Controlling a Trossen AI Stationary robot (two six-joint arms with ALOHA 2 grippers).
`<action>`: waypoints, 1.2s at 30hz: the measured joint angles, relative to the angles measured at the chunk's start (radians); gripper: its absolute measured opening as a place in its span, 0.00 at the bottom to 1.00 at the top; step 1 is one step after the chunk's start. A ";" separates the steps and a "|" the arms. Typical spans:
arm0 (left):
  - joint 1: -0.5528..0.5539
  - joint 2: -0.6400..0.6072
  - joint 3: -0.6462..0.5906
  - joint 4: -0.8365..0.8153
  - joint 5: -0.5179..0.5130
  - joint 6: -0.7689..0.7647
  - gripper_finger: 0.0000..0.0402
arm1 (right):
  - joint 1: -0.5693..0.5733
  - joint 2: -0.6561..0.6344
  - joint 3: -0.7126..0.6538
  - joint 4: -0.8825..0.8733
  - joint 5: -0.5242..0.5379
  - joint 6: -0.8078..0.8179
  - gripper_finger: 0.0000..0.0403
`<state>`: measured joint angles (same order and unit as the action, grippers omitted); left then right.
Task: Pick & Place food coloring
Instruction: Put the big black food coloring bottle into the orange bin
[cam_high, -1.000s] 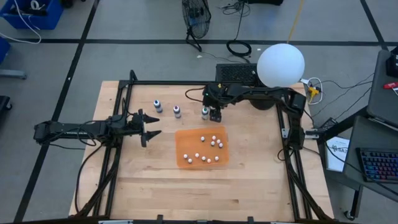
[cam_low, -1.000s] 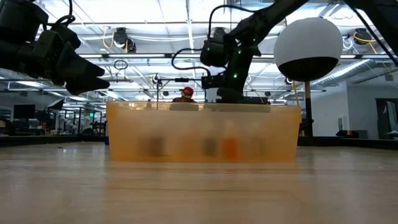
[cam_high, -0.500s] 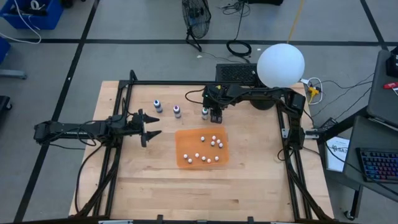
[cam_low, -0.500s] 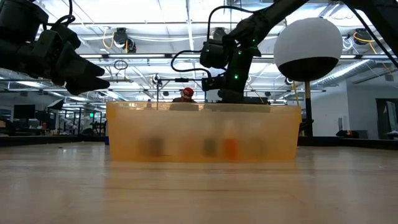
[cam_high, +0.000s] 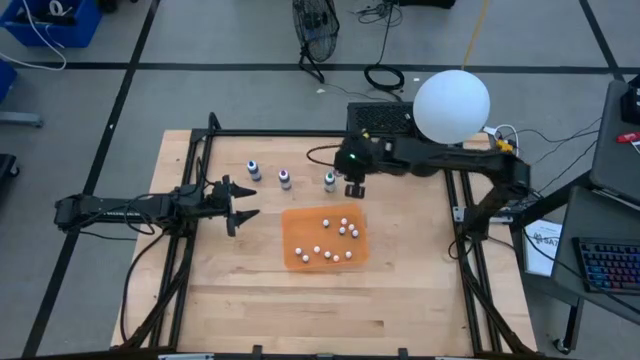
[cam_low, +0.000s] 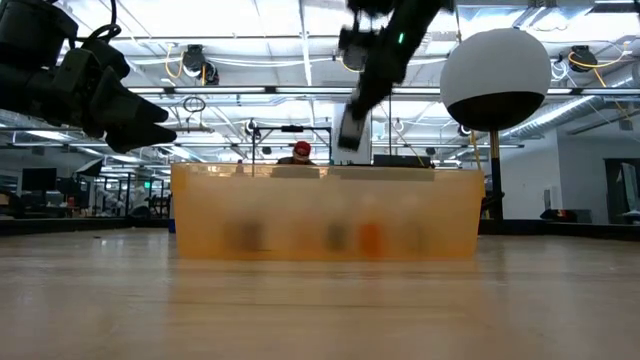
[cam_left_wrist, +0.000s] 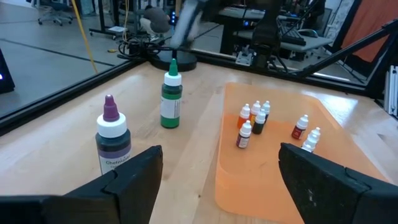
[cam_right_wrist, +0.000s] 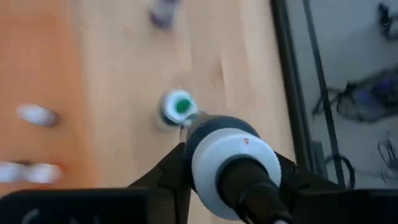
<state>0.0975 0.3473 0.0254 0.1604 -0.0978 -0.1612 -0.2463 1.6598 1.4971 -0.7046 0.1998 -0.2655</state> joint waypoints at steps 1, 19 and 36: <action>0.000 0.000 0.000 0.000 0.000 0.000 0.78 | 0.023 -0.026 0.000 -0.004 -0.012 0.024 0.29; 0.000 0.000 0.000 -0.002 0.000 0.000 0.81 | 0.264 -0.043 -0.158 -0.093 -0.017 0.254 0.29; 0.000 0.000 0.000 0.000 0.000 0.000 0.81 | 0.193 -0.043 -0.315 0.082 -0.100 0.249 0.29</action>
<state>0.0978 0.3473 0.0254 0.1600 -0.0978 -0.1609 -0.0532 1.6165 1.1821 -0.6223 0.0994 -0.0166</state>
